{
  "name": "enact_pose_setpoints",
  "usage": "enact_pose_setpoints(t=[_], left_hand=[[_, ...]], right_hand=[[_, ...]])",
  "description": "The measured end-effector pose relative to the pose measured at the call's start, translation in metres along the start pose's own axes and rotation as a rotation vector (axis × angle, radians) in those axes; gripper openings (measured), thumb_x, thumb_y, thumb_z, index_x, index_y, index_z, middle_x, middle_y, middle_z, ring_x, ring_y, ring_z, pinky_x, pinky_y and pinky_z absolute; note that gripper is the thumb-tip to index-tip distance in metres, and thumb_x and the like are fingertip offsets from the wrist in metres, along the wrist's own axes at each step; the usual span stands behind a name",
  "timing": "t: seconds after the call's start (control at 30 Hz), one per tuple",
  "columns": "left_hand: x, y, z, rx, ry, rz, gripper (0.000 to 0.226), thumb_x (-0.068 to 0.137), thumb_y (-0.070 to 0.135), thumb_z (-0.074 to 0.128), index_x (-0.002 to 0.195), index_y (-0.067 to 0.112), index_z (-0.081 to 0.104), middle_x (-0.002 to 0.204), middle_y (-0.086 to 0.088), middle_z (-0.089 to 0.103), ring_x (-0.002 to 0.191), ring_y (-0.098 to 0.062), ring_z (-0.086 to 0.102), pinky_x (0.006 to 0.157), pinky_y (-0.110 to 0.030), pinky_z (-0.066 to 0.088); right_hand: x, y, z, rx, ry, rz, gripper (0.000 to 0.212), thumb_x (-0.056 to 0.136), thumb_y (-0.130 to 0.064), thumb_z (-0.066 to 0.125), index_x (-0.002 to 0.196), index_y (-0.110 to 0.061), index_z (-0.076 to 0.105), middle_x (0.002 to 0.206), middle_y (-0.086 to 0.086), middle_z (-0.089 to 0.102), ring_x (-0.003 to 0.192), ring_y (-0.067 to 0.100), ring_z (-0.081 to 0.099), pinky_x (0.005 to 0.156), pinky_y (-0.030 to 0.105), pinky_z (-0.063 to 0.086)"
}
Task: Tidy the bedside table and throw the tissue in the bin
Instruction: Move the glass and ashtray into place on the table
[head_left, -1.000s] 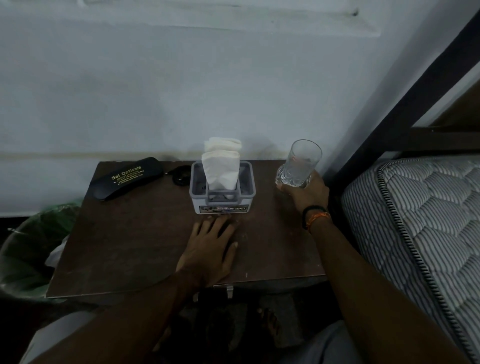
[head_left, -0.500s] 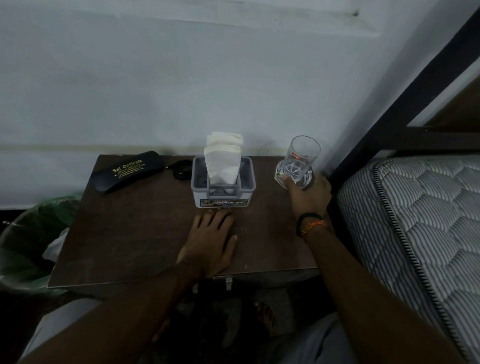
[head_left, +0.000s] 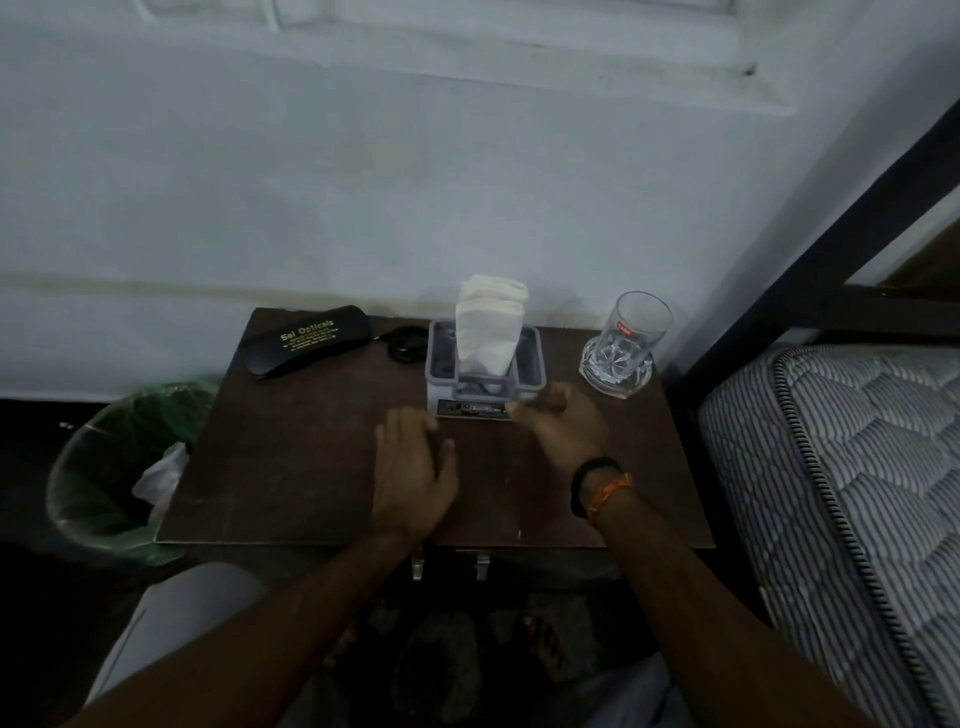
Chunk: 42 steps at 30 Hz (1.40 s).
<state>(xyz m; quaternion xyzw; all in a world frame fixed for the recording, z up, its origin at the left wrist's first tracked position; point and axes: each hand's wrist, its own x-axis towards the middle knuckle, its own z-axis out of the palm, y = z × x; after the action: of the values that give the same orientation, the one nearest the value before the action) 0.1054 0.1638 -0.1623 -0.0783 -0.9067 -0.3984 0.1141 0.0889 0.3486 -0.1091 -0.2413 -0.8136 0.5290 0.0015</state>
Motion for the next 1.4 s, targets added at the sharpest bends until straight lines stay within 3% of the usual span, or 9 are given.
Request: enact_pose_setpoints(t=[0.2, 0.53, 0.67, 0.8, 0.93, 1.13, 1.2, 1.3, 1.4], left_hand=[[0.020, -0.003, -0.008, -0.299, -0.128, -0.360, 0.071, 0.086, 0.017, 0.069, 0.146, 0.021, 0.030, 0.148, -0.001, 0.037, 0.130, -0.016, 0.044, 0.110, -0.040, 0.043], [0.036, 0.004, 0.009, -0.452, -0.138, -0.263, 0.063, 0.080, 0.012, 0.067, 0.123, 0.052, 0.042, 0.134, 0.008, 0.050, 0.124, -0.007, 0.050, 0.106, -0.036, 0.047], [0.044, 0.004, 0.020, -0.459, -0.158, -0.241, 0.066, 0.080, 0.011, 0.067, 0.132, 0.044, 0.042, 0.135, 0.007, 0.048, 0.122, -0.004, 0.050, 0.105, -0.030, 0.047], [0.052, 0.007, 0.027, -0.493, -0.194, -0.250, 0.068, 0.081, 0.012, 0.069, 0.136, 0.041, 0.041, 0.138, 0.007, 0.045, 0.123, -0.003, 0.049, 0.102, -0.024, 0.043], [0.057, 0.010, 0.030, -0.522, -0.201, -0.232, 0.070, 0.078, 0.012, 0.069, 0.130, 0.050, 0.040, 0.138, 0.007, 0.047, 0.125, -0.005, 0.048, 0.105, -0.027, 0.044], [0.061, 0.012, 0.031, -0.520, -0.289, -0.249, 0.073, 0.081, 0.012, 0.070, 0.139, 0.043, 0.038, 0.139, 0.009, 0.044, 0.120, -0.002, 0.047, 0.096, -0.017, 0.038], [0.063, 0.012, 0.027, -0.497, -0.322, -0.257, 0.069, 0.084, 0.011, 0.069, 0.141, 0.034, 0.040, 0.140, 0.007, 0.046, 0.119, -0.001, 0.046, 0.096, -0.016, 0.038], [0.062, 0.008, 0.017, -0.365, -0.305, -0.257, 0.059, 0.088, 0.011, 0.066, 0.141, 0.024, 0.043, 0.140, 0.004, 0.049, 0.121, -0.005, 0.047, 0.102, -0.023, 0.041], [0.064, -0.006, 0.002, -0.222, -0.261, -0.252, 0.046, 0.089, 0.013, 0.065, 0.133, 0.020, 0.051, 0.132, 0.001, 0.054, 0.119, -0.010, 0.052, 0.102, -0.032, 0.047]], right_hand=[[-0.003, -0.002, 0.018, -0.042, 0.039, 0.056, 0.036, 0.072, -0.025, 0.083, 0.087, -0.006, 0.057, 0.084, 0.003, 0.060, 0.078, 0.019, 0.054, 0.056, 0.025, 0.039], [0.008, -0.002, 0.022, 0.033, 0.115, 0.065, 0.030, 0.071, -0.018, 0.083, 0.087, -0.011, 0.058, 0.097, 0.006, 0.066, 0.090, 0.023, 0.061, 0.069, 0.027, 0.044], [0.016, -0.006, 0.017, 0.055, 0.144, 0.074, 0.028, 0.073, -0.014, 0.081, 0.085, -0.011, 0.057, 0.095, 0.006, 0.063, 0.085, 0.020, 0.056, 0.058, 0.020, 0.039], [0.020, -0.006, 0.015, 0.086, 0.173, 0.070, 0.030, 0.073, -0.010, 0.080, 0.096, -0.012, 0.061, 0.103, 0.004, 0.067, 0.090, 0.017, 0.058, 0.072, 0.024, 0.043], [0.023, -0.008, 0.012, 0.095, 0.180, 0.051, 0.029, 0.075, -0.007, 0.078, 0.098, -0.015, 0.061, 0.097, -0.002, 0.063, 0.088, 0.014, 0.056, 0.068, 0.019, 0.044], [0.028, -0.004, 0.012, 0.138, 0.199, 0.097, 0.036, 0.073, -0.006, 0.078, 0.105, -0.014, 0.062, 0.100, -0.002, 0.065, 0.096, 0.018, 0.061, 0.083, 0.030, 0.049], [0.030, 0.000, 0.016, 0.164, 0.228, 0.196, 0.023, 0.073, -0.009, 0.077, 0.090, -0.015, 0.063, 0.097, 0.004, 0.069, 0.094, 0.024, 0.066, 0.089, 0.038, 0.055], [0.022, -0.002, 0.027, 0.221, 0.198, 0.333, 0.006, 0.079, -0.009, 0.068, 0.084, -0.012, 0.067, 0.074, 0.007, 0.071, 0.070, 0.024, 0.071, 0.068, 0.039, 0.062], [0.005, -0.009, 0.047, 0.058, 0.071, 0.234, 0.004, 0.083, -0.013, 0.066, 0.085, -0.015, 0.069, 0.072, 0.004, 0.071, 0.060, 0.017, 0.067, 0.052, 0.031, 0.058]])
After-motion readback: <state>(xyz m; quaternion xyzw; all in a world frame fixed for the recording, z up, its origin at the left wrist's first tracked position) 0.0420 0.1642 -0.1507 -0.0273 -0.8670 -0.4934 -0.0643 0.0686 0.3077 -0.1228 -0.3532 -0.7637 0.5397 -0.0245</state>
